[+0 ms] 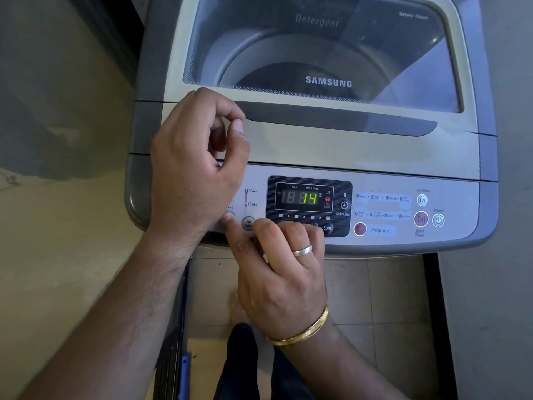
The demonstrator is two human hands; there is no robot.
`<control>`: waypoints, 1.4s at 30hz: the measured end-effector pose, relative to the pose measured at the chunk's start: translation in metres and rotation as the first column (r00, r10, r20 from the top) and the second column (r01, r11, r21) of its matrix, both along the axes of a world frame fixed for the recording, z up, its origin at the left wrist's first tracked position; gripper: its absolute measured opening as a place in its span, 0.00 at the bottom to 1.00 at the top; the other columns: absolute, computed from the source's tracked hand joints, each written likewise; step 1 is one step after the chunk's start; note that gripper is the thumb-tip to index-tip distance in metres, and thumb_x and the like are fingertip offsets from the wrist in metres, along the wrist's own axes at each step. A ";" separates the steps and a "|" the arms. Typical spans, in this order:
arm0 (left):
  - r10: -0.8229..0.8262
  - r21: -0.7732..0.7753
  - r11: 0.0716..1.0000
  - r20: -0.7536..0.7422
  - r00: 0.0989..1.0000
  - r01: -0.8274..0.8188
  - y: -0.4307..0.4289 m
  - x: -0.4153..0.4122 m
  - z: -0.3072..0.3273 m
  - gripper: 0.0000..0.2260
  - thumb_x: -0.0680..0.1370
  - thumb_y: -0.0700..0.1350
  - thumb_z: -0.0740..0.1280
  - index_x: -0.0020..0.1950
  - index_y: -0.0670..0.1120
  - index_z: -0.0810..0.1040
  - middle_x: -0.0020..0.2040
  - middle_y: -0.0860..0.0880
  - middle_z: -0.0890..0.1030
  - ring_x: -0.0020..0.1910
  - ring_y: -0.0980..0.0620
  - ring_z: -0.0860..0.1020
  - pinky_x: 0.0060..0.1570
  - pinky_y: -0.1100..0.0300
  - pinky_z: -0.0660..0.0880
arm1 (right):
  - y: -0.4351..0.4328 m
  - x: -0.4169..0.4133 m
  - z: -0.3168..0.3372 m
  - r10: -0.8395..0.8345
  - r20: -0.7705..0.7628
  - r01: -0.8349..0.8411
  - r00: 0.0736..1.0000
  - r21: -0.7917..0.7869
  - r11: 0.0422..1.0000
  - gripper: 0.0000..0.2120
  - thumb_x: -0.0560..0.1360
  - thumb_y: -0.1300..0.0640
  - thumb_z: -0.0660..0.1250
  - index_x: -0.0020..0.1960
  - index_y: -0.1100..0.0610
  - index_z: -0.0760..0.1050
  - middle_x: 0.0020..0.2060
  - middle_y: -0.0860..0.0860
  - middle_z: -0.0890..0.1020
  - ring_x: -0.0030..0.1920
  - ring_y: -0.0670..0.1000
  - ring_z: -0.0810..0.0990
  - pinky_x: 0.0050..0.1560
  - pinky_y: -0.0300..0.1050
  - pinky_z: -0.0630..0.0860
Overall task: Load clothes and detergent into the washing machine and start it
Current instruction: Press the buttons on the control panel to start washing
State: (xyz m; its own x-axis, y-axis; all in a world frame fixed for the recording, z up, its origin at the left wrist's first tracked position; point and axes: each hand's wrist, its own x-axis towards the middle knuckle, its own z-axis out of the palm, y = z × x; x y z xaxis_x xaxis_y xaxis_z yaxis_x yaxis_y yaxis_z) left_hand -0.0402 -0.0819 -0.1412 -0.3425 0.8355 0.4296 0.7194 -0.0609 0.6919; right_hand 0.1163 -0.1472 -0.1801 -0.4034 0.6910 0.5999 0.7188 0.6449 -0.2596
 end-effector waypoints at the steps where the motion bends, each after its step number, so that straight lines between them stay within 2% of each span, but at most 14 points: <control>1: -0.001 0.001 1.000 -0.002 1.000 0.001 0.000 0.000 0.000 0.04 0.84 0.35 0.69 0.52 0.37 0.82 0.39 0.46 0.77 0.36 0.46 0.74 0.40 0.54 0.72 | -0.001 0.000 0.000 0.000 0.003 0.000 1.000 -0.005 1.000 0.16 0.82 0.62 0.64 0.63 0.55 0.87 0.45 0.52 0.86 0.39 0.56 0.82 0.44 0.56 0.75; 14: 0.008 0.001 1.000 -0.025 1.000 -0.007 0.000 0.000 0.000 0.04 0.84 0.35 0.69 0.52 0.36 0.83 0.39 0.46 0.77 0.37 0.47 0.73 0.40 0.61 0.71 | -0.002 0.002 -0.002 -0.015 -0.002 0.015 1.000 -0.001 1.000 0.16 0.83 0.62 0.64 0.65 0.53 0.86 0.47 0.50 0.87 0.41 0.54 0.82 0.46 0.54 0.76; 21: 0.010 0.002 1.000 -0.027 1.000 -0.010 0.000 0.000 -0.001 0.04 0.84 0.35 0.69 0.52 0.36 0.83 0.39 0.46 0.77 0.37 0.48 0.73 0.40 0.59 0.71 | -0.002 0.003 -0.003 -0.003 -0.005 0.003 1.000 -0.001 1.000 0.16 0.83 0.61 0.65 0.66 0.53 0.86 0.47 0.50 0.87 0.42 0.54 0.83 0.47 0.54 0.76; 29: 0.010 -0.003 1.000 -0.029 1.000 -0.010 0.000 -0.001 -0.001 0.04 0.84 0.35 0.69 0.52 0.36 0.83 0.39 0.45 0.78 0.37 0.48 0.74 0.40 0.63 0.70 | -0.002 0.006 -0.002 0.018 0.015 -0.018 1.000 -0.018 1.000 0.18 0.82 0.61 0.64 0.67 0.52 0.85 0.48 0.50 0.87 0.43 0.54 0.82 0.47 0.54 0.76; 37: -0.016 -0.014 1.000 -0.041 0.999 0.015 -0.001 -0.002 -0.002 0.04 0.84 0.35 0.69 0.52 0.36 0.82 0.39 0.44 0.78 0.37 0.46 0.73 0.39 0.55 0.72 | 0.002 0.019 -0.001 0.061 0.016 -0.060 0.998 -0.031 0.998 0.18 0.81 0.61 0.64 0.68 0.53 0.84 0.48 0.53 0.86 0.45 0.56 0.81 0.47 0.54 0.76; 42: -0.019 -0.017 1.000 -0.041 0.999 0.019 -0.001 -0.001 -0.003 0.04 0.85 0.35 0.69 0.53 0.36 0.83 0.41 0.43 0.79 0.37 0.45 0.73 0.39 0.55 0.72 | 0.008 0.044 0.005 0.028 -0.014 -0.028 1.000 -0.006 1.000 0.15 0.81 0.64 0.67 0.64 0.55 0.86 0.47 0.55 0.87 0.44 0.58 0.84 0.47 0.55 0.80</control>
State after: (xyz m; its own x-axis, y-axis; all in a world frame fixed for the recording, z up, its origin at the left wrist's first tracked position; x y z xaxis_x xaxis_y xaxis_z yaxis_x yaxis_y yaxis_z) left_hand -0.0416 -0.0825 -0.1443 -0.3088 0.8490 0.4287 0.7462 -0.0632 0.6627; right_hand 0.1603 -0.1390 -0.1750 -0.4137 0.6836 0.6013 0.6970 0.6627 -0.2739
